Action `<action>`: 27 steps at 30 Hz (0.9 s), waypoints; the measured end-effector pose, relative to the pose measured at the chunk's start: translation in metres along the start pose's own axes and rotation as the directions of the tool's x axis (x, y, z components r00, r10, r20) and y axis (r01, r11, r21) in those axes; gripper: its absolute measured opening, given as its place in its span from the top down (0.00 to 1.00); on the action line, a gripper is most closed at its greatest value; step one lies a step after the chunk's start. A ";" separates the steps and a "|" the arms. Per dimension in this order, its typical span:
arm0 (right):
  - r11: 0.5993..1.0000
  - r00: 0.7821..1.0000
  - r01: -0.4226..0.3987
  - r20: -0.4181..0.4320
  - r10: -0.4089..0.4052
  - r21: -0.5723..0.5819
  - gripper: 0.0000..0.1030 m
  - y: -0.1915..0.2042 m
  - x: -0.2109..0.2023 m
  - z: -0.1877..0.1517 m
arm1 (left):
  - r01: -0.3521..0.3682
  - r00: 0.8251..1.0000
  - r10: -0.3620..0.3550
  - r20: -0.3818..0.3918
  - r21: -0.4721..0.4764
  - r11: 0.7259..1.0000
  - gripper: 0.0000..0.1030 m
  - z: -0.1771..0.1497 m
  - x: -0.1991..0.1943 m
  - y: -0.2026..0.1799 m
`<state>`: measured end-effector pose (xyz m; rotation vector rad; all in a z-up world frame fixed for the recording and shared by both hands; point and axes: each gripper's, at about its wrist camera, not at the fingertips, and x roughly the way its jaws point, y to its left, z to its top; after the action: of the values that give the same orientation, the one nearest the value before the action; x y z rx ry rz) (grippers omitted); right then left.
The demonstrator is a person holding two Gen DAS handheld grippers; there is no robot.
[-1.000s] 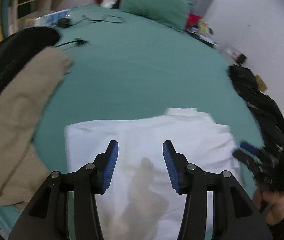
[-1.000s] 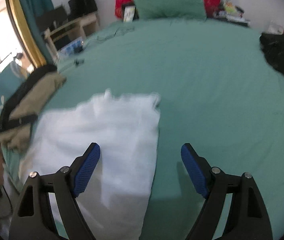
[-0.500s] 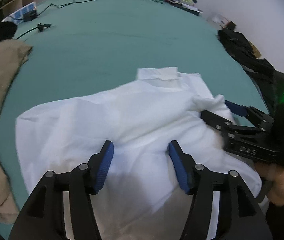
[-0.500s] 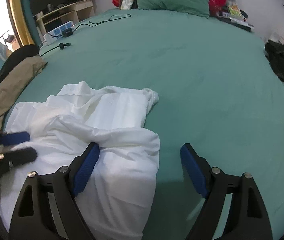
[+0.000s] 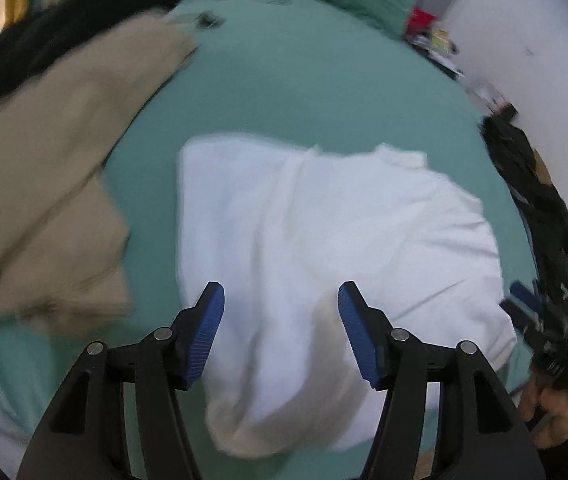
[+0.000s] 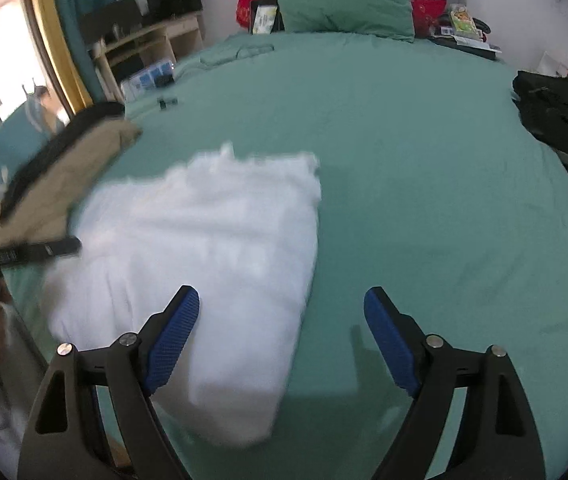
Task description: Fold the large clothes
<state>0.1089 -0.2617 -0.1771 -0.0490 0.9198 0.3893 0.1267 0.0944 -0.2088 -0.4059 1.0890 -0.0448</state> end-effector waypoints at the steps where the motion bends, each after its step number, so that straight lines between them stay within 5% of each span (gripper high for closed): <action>1: 0.999 1.000 0.026 -0.016 -0.026 -0.027 0.18 0.003 0.005 -0.009 | 0.009 1.000 -0.009 0.009 -0.014 1.000 0.39 -0.005 0.000 0.007; 8: 0.998 0.998 0.063 -0.021 -0.063 -0.025 0.18 0.000 0.010 -0.025 | 0.011 0.999 -0.010 0.037 -0.038 0.999 0.39 -0.011 -0.010 0.013; 15: 0.998 0.998 0.056 -0.009 -0.056 -0.010 0.18 -0.002 0.005 -0.024 | 0.043 0.989 -0.029 0.147 -0.089 0.995 0.32 0.004 -0.027 0.026; 21: 1.000 1.000 0.026 -0.008 -0.026 0.017 0.18 -0.004 0.008 -0.026 | -0.002 0.995 0.011 0.101 -0.082 0.997 0.30 0.026 0.012 0.030; 25: 1.000 1.000 0.002 -0.005 -0.002 0.027 0.18 -0.007 0.010 -0.027 | 0.131 0.987 -0.117 0.108 -0.133 0.982 0.30 0.029 0.022 0.037; 27: 0.999 1.000 -0.006 -0.006 0.006 0.037 0.16 -0.010 0.011 -0.028 | 0.271 0.962 -0.258 0.093 -0.182 0.945 0.30 0.030 0.026 0.042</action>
<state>0.0973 -0.2728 -0.2042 -0.0133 0.9332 0.3778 0.1587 0.1360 -0.2335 -0.7233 0.9688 -0.1629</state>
